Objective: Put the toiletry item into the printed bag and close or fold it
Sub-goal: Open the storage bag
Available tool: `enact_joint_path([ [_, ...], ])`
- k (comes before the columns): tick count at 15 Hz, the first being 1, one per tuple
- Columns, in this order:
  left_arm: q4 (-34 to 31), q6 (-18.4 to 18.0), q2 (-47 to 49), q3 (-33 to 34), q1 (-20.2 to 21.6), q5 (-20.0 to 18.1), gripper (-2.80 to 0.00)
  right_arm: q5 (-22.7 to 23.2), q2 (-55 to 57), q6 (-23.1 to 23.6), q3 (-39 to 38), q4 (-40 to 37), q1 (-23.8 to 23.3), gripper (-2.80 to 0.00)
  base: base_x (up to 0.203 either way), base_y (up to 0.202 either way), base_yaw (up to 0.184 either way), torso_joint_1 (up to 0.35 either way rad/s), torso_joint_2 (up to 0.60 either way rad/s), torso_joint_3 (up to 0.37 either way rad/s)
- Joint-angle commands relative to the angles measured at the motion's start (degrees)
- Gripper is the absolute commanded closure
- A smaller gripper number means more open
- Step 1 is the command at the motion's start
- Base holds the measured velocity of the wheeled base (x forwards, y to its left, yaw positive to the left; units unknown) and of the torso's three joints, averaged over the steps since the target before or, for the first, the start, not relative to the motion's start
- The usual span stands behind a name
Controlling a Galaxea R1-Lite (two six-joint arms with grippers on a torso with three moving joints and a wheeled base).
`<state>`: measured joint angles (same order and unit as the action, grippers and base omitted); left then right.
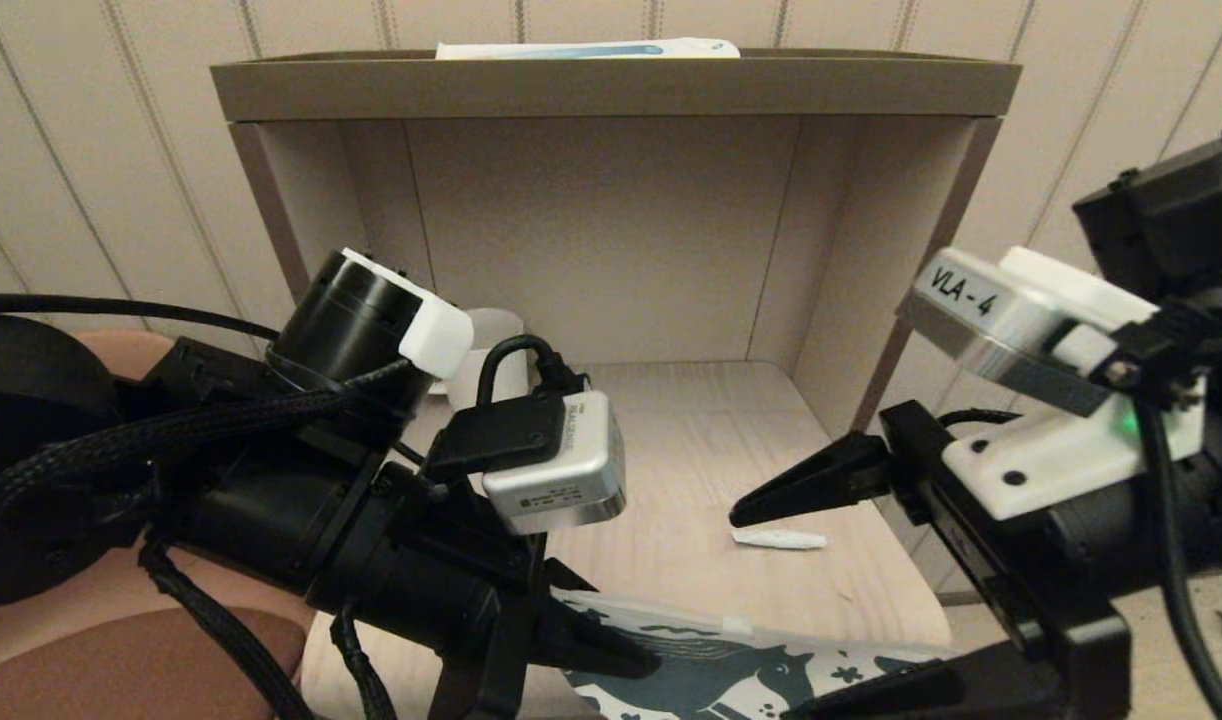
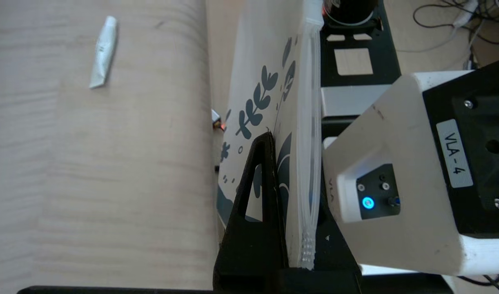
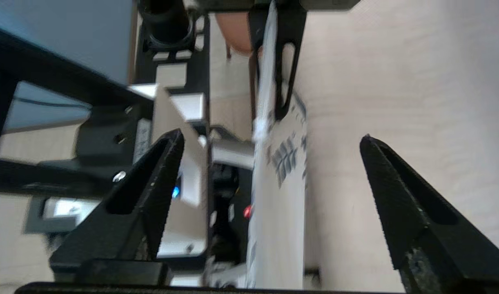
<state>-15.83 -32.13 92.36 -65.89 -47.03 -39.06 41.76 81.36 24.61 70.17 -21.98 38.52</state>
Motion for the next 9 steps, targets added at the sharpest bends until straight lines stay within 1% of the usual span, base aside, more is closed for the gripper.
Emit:
enact_joint_path([
  [1, 0.79, -0.12, -0.36, 0.45, 0.16, -0.31, 0.0, 1.23, 0.29, 0.09, -2.1, 2.92, 0.02, -2.8, 0.0, 0.0, 0.0, 0.0, 0.0, 0.0],
  [3, 2.26, -0.03, -0.23, 0.59, 0.27, -0.49, 0.0, 2.08, 0.37, -0.24, -2.33, 2.99, -0.02, -2.8, 0.0, 0.0, 0.0, 0.0, 0.0, 0.0],
  [9, 2.39, -0.03, 0.27, 0.77, 0.28, -0.4, 0.0, 2.1, 0.66, -0.35, -1.88, 3.08, -0.2, -2.8, 0.0, 0.0, 0.0, 0.0, 0.0, 0.0],
])
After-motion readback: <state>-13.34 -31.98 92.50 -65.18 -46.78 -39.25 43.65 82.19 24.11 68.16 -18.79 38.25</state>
